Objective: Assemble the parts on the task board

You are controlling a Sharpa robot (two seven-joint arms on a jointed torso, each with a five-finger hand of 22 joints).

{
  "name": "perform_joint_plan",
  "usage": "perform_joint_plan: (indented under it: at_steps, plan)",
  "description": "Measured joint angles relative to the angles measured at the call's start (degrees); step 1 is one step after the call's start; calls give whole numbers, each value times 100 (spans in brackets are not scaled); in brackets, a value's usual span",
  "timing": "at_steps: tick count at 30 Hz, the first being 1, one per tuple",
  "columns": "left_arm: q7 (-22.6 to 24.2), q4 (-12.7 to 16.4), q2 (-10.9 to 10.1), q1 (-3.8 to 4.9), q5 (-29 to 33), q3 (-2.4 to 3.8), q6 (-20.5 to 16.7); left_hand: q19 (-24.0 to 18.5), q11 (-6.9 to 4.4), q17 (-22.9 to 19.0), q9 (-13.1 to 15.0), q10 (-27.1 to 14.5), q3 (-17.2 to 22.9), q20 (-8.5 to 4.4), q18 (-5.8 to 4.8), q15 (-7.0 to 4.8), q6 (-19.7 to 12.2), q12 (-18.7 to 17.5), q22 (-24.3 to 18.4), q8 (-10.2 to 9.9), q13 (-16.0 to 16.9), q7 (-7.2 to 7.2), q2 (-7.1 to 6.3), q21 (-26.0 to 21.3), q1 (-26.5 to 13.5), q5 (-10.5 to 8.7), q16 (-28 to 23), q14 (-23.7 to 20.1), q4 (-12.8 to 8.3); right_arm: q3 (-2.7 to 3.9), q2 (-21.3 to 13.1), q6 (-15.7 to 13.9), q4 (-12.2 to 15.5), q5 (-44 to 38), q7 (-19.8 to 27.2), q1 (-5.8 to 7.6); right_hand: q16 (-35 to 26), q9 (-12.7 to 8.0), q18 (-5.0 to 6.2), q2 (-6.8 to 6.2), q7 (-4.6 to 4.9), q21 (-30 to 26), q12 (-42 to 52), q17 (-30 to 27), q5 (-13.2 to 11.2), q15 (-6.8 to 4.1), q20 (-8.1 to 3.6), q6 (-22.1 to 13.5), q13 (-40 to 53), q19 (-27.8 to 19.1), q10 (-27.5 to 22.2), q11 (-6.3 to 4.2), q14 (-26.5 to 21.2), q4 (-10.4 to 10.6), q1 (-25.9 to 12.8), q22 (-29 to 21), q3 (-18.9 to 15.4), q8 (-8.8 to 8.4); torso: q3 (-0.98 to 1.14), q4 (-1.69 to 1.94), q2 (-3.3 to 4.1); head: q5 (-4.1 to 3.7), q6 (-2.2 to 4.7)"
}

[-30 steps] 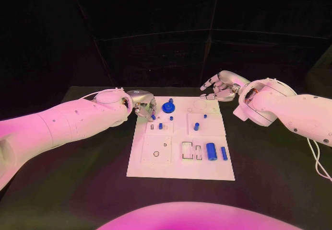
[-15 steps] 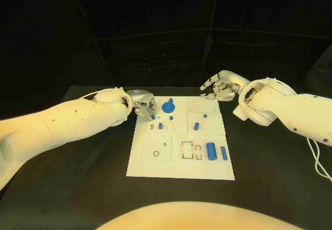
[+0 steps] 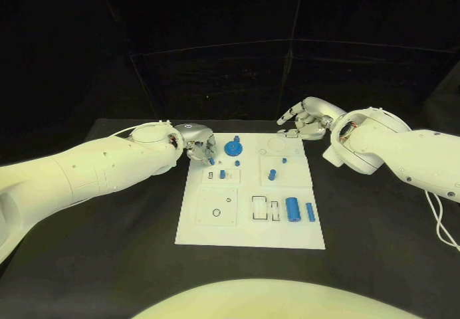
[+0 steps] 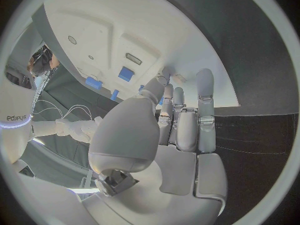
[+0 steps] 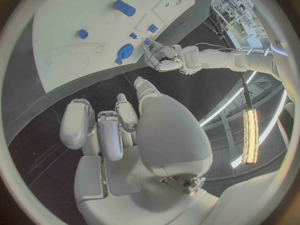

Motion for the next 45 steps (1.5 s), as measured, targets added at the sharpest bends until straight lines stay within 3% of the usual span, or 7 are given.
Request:
perform_joint_plan:
  at_steps: [26,30,34,45]
  plan:
    - [-13,-12,-11,2,18,-1,-9,0,0,-5,-64,82,258,0,0,0,64,-96,78,-90,-74,23,-2,45,2,1,0,0,-196,-1,4,9,-9,0,-1,0,0,0,0,0,0,0,0,-1,0,0,0,0,-1,0,0,0,0,0,0,0,0,0,1,0,-3,-4,-8]
    - [-13,-13,-14,2,31,-1,-13,0,20,-5,-104,101,327,0,0,0,23,-115,99,-184,-89,63,-2,45,2,1,0,0,-233,-1,6,10,-11,0,-1,0,0,0,0,0,0,0,0,-1,0,0,0,0,-1,0,0,0,0,0,0,0,0,0,1,0,-3,-4,-9]
    - [-13,-17,-18,2,51,-1,-16,0,21,-5,-204,102,434,0,0,0,-211,-154,120,-370,-106,107,-55,45,-52,1,0,0,-242,-1,7,11,-13,0,-1,0,0,0,0,0,0,0,0,-1,0,0,0,0,-1,0,0,0,0,0,0,0,0,0,2,1,-3,-7,-10]
    - [-13,-28,-18,2,129,-1,-28,0,21,-5,-252,102,488,0,0,0,-227,-154,138,-417,-106,123,-55,68,-52,1,0,0,-251,-1,11,16,-17,-1,-2,0,0,0,0,0,0,0,0,-2,0,0,0,0,-2,0,0,0,0,0,0,0,0,0,3,1,-3,-5,-10]
